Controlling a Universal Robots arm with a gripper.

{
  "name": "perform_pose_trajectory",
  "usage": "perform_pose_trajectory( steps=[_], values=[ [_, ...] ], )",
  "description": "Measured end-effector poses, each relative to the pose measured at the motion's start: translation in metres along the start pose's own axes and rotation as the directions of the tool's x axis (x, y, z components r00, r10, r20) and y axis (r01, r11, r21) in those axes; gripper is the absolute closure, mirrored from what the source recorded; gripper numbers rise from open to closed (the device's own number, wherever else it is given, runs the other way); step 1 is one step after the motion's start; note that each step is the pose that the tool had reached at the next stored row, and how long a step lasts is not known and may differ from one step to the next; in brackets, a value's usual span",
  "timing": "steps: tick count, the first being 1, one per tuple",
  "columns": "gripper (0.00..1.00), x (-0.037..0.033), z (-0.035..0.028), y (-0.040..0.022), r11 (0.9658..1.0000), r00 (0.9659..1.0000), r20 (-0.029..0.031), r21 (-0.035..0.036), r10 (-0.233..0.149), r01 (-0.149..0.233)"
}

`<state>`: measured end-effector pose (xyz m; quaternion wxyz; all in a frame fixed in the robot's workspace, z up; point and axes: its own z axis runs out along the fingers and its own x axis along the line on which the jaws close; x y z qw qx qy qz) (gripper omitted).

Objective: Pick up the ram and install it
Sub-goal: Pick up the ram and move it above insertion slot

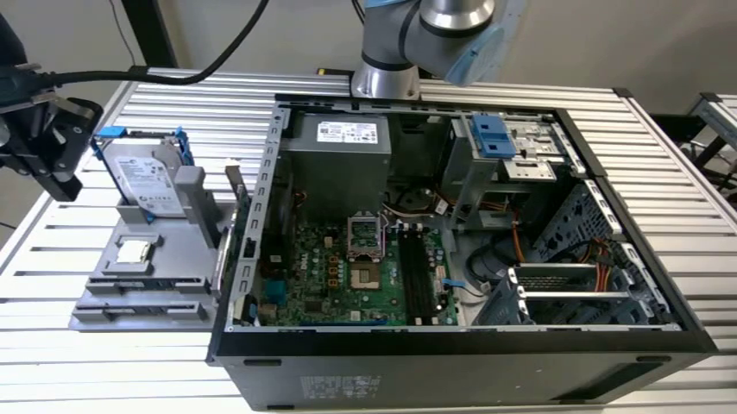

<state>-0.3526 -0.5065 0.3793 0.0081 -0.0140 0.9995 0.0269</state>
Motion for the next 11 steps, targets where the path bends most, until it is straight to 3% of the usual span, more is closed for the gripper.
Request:
perform_pose_trajectory(
  steps=[5,11],
  values=[
    [1.00,0.0000,0.0000,0.0000,0.9982,0.9982,-0.0034,0.0018,-0.059,0.059],
    [1.00,0.0000,0.0000,0.0002,0.9922,0.9922,-0.0075,0.0064,-0.125,0.125]
  ],
)
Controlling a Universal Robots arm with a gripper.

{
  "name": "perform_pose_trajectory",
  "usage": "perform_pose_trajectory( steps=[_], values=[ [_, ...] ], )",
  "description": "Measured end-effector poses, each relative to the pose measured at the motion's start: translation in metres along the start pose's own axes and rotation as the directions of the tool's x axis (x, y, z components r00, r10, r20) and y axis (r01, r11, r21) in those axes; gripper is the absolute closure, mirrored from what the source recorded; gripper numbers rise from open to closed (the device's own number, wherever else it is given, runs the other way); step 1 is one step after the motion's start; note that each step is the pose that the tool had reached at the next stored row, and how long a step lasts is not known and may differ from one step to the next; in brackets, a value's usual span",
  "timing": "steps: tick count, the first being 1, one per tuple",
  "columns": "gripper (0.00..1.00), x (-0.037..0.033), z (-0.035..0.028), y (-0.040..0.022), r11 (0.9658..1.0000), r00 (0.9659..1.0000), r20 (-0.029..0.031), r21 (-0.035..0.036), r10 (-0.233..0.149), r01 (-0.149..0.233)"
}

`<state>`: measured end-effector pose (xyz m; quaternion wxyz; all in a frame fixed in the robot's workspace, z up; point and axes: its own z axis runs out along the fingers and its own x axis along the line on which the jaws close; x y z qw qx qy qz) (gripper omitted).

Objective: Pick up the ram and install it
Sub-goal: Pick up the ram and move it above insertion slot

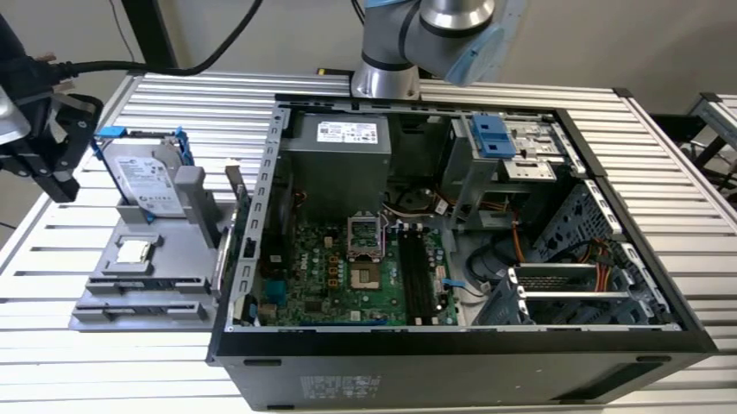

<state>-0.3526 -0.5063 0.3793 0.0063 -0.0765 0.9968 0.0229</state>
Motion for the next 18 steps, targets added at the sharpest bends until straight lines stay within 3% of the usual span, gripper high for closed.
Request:
perform_pose_trajectory(
  steps=[8,15,18],
  values=[
    [1.00,0.0000,0.0000,0.0001,0.9973,0.9973,-0.0043,0.0050,-0.073,0.073],
    [1.00,-0.0001,0.0001,0.0006,0.9911,0.9911,-0.0081,0.0082,-0.133,0.133],
    [1.00,-0.0001,0.0000,0.0007,0.9857,0.9857,-0.0100,0.0083,-0.168,0.168]
  ],
)
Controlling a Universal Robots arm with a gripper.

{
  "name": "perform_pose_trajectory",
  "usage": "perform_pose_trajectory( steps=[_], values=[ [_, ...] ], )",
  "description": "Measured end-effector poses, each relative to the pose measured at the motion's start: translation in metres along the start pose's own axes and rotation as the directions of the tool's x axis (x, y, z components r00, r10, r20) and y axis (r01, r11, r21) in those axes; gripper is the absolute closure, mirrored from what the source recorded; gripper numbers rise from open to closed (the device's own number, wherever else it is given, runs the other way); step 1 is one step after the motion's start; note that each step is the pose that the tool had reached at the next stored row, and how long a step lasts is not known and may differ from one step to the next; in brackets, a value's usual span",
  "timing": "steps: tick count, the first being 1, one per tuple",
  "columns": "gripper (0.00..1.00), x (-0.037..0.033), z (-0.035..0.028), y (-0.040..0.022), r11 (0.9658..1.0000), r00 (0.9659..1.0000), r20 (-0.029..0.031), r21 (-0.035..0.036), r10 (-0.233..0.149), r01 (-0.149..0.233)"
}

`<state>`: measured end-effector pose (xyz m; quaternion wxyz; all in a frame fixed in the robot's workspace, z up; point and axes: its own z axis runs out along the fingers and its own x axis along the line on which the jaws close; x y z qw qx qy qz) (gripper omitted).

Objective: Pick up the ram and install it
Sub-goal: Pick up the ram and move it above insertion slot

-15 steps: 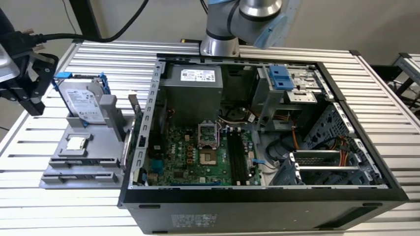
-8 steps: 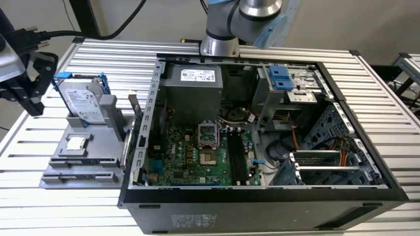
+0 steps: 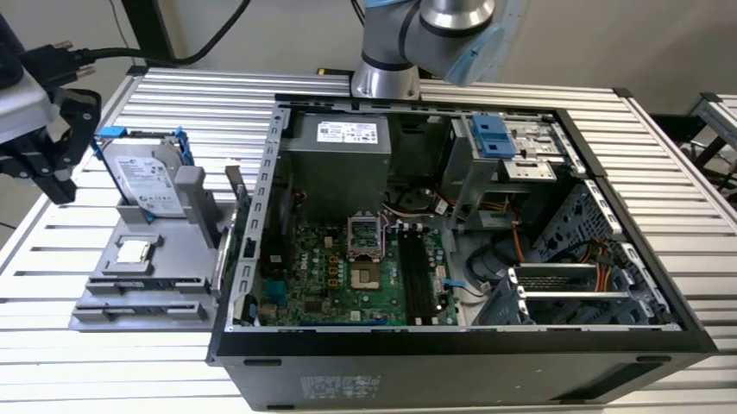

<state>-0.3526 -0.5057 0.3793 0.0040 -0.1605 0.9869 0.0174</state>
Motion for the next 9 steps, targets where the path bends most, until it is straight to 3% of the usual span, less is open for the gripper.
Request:
perform_pose_trajectory(
  steps=[5,9],
  values=[
    [1.00,0.0001,0.0000,0.0001,0.9971,0.9971,-0.0027,-0.0006,-0.076,0.076],
    [1.00,0.0000,0.0000,0.0000,0.9896,0.9896,-0.0048,-0.0017,-0.144,0.144]
  ],
)
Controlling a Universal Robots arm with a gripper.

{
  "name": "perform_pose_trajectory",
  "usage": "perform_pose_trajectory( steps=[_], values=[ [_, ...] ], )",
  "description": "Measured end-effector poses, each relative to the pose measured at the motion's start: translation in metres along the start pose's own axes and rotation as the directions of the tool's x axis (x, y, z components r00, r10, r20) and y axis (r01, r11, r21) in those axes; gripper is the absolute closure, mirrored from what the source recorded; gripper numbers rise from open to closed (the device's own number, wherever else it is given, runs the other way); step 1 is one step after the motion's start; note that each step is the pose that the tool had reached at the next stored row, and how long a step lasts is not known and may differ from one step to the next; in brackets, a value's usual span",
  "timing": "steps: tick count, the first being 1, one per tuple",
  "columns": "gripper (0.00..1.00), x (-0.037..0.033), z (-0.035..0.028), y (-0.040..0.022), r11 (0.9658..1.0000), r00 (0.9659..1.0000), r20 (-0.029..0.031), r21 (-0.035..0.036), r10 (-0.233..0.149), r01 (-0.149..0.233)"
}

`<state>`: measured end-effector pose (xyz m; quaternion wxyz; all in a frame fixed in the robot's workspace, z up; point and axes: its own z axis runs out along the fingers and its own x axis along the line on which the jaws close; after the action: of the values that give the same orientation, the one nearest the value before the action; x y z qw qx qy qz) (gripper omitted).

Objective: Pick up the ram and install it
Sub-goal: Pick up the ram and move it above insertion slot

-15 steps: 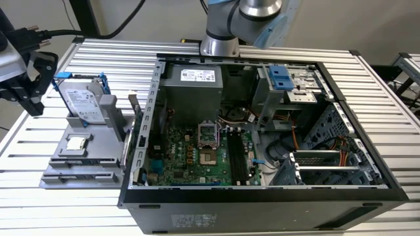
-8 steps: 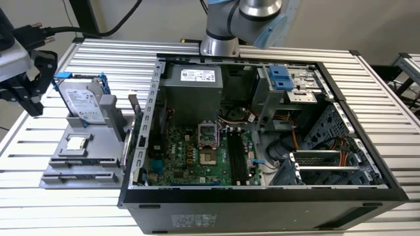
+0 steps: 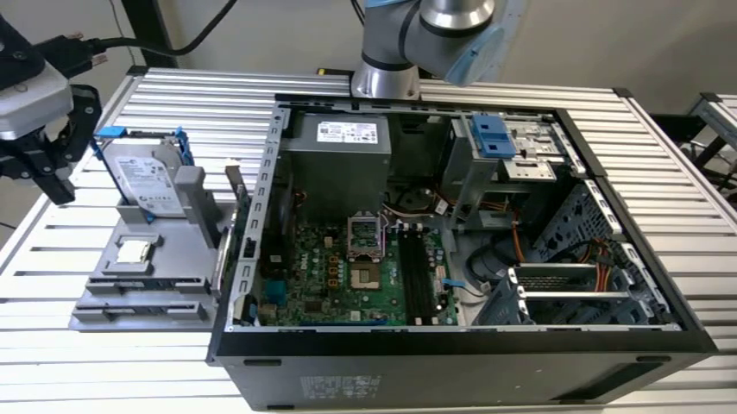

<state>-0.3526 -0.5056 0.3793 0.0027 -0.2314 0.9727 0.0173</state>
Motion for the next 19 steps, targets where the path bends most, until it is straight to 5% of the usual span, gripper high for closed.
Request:
perform_pose_trajectory(
  steps=[5,10,13,19],
  values=[
    [1.00,0.0000,0.0000,0.0000,0.9963,0.9963,-0.0030,-0.0010,-0.086,0.086],
    [1.00,0.0000,0.0000,0.0000,0.9862,0.9862,-0.0060,-0.0016,-0.166,0.166],
    [1.00,0.0000,0.0000,0.0000,0.9770,0.9770,-0.0075,-0.0024,-0.213,0.213],
    [1.00,0.0000,0.0000,0.0000,0.9513,0.9513,-0.0109,-0.0038,-0.308,0.308]
  ],
)
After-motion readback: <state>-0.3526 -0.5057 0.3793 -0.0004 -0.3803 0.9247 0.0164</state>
